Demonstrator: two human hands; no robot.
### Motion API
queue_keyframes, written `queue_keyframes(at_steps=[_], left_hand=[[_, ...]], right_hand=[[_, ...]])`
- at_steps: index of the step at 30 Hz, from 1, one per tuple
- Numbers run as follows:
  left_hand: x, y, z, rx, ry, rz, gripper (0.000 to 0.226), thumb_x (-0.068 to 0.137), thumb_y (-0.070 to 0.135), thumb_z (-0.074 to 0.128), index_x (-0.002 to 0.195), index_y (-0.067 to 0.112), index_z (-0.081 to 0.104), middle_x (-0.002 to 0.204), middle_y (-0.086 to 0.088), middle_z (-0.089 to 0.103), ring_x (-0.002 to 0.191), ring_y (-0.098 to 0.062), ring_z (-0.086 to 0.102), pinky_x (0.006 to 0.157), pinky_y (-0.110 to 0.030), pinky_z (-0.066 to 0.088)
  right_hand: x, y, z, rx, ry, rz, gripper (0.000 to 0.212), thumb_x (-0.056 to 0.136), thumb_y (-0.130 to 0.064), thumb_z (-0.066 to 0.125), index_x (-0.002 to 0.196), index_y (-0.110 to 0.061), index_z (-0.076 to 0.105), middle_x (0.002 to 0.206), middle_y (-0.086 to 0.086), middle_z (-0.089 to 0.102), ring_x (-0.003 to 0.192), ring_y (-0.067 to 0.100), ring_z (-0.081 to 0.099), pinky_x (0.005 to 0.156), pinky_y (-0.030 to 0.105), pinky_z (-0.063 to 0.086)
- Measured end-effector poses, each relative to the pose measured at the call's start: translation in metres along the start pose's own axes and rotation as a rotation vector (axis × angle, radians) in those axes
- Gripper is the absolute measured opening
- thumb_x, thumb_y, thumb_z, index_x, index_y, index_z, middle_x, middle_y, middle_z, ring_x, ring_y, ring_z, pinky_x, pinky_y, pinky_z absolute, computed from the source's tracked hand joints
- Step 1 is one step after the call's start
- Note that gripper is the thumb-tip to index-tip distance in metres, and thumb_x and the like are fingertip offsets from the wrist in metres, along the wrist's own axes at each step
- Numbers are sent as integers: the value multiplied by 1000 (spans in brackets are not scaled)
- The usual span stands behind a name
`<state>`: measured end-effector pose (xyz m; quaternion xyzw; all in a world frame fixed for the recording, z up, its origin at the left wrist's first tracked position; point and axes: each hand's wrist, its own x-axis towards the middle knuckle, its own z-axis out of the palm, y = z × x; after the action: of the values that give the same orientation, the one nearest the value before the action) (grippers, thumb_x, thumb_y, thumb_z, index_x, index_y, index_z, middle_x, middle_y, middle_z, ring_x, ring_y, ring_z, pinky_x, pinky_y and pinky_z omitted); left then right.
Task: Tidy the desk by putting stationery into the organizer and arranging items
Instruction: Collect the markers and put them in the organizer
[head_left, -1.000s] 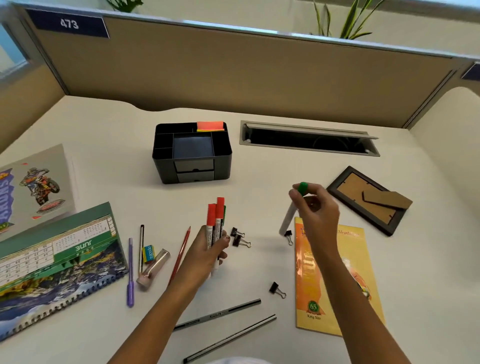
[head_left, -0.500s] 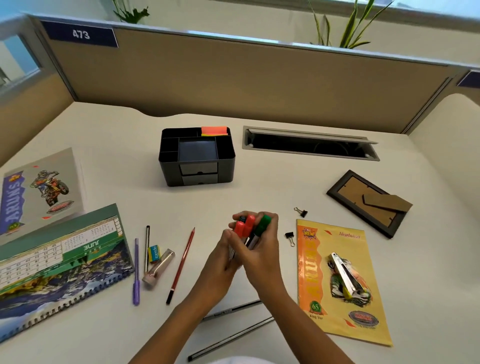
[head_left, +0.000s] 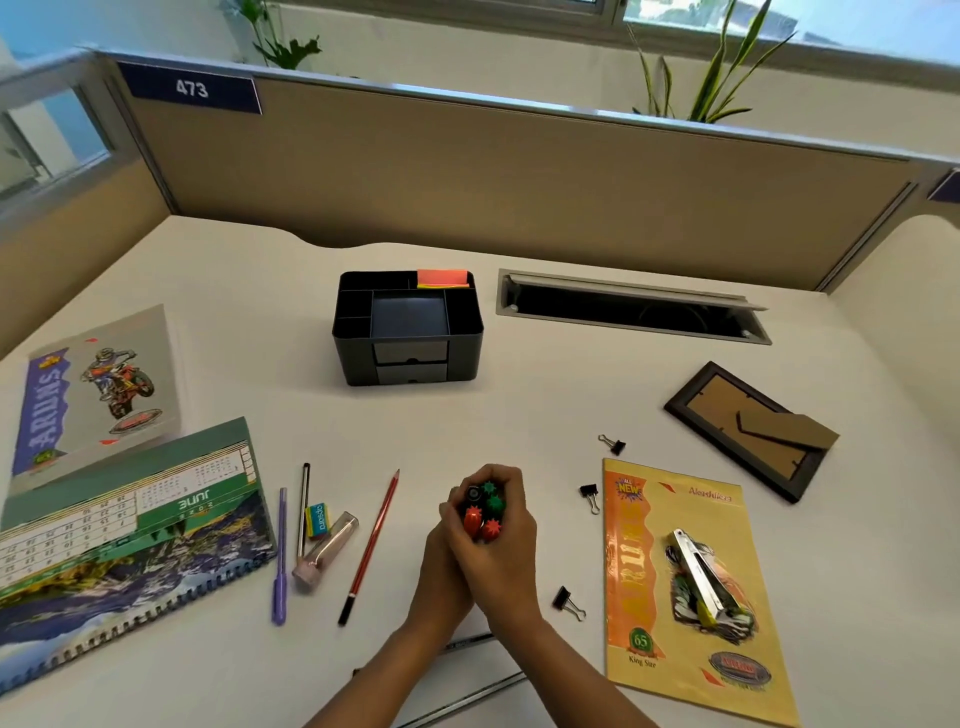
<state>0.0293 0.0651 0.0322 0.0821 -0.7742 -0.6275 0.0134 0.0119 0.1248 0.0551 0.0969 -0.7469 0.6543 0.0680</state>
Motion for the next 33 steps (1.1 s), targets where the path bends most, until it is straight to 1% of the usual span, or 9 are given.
queue_keyframes(at_steps=[3, 6, 11, 13, 16, 22, 26, 30, 33], left_hand=[[5, 0, 3, 164, 34, 71, 10, 93, 9, 51, 94, 20, 52, 81, 19, 53, 80, 0, 56, 69, -5, 45], [9, 0, 2, 176, 52, 85, 16, 93, 9, 53, 85, 23, 54, 76, 17, 55, 71, 0, 60, 64, -8, 46], [12, 1, 5, 159, 56, 119, 21, 92, 15, 52, 83, 34, 50, 79, 17, 57, 75, 1, 62, 69, -16, 50], [11, -2, 6, 158, 59, 121, 30, 93, 8, 52, 86, 36, 46, 80, 15, 55, 80, 8, 61, 68, -9, 47], [10, -5, 7, 118, 67, 109, 28, 93, 4, 50, 94, 31, 46, 86, 14, 54, 90, 19, 54, 69, -3, 43], [17, -9, 2, 137, 69, 128, 29, 91, 9, 55, 89, 38, 46, 83, 13, 60, 85, 8, 60, 68, -15, 49], [25, 1, -8, 91, 66, 179, 29, 87, 15, 63, 109, 26, 48, 89, 14, 63, 84, 7, 63, 65, -12, 51], [32, 2, -22, 112, -23, 192, 29, 82, 22, 66, 109, 17, 56, 83, 10, 68, 79, -3, 67, 62, -20, 55], [39, 7, -31, 219, 1, 297, 13, 80, 20, 65, 92, 24, 60, 74, 17, 62, 72, 1, 65, 54, -18, 54]], right_hand=[[1, 8, 1, -35, 7, 84, 21, 78, -21, 70, 91, -27, 55, 82, -8, 63, 81, 17, 64, 76, 36, 55], [4, 8, 0, -16, 14, 126, 19, 78, -19, 73, 86, -22, 57, 78, -5, 63, 76, 15, 63, 72, 31, 55], [9, 7, -4, -11, 21, 99, 19, 78, -15, 74, 87, -15, 57, 78, -4, 63, 77, 15, 64, 71, 23, 54], [7, 11, -3, -23, 12, 115, 17, 78, -18, 72, 87, -17, 57, 78, -5, 63, 77, 15, 64, 71, 24, 54], [6, 13, 0, -30, -11, 137, 16, 79, -16, 71, 85, -17, 56, 75, -5, 62, 75, 16, 63, 69, 27, 54], [14, 5, -4, -22, -48, 135, 22, 75, -13, 75, 83, -12, 55, 73, 2, 61, 70, 17, 61, 67, 30, 53], [30, -17, -14, -56, -103, -125, 39, 76, -10, 74, 108, -14, 51, 91, -4, 61, 85, 14, 64, 75, 23, 54], [60, -33, -27, -431, -215, -604, 8, 87, -17, 64, 92, -11, 63, 83, -2, 63, 72, 10, 60, 63, 22, 51], [77, -40, -27, -742, -336, -906, 23, 94, -28, 55, 81, -13, 67, 76, -1, 64, 65, 13, 57, 53, 24, 48]])
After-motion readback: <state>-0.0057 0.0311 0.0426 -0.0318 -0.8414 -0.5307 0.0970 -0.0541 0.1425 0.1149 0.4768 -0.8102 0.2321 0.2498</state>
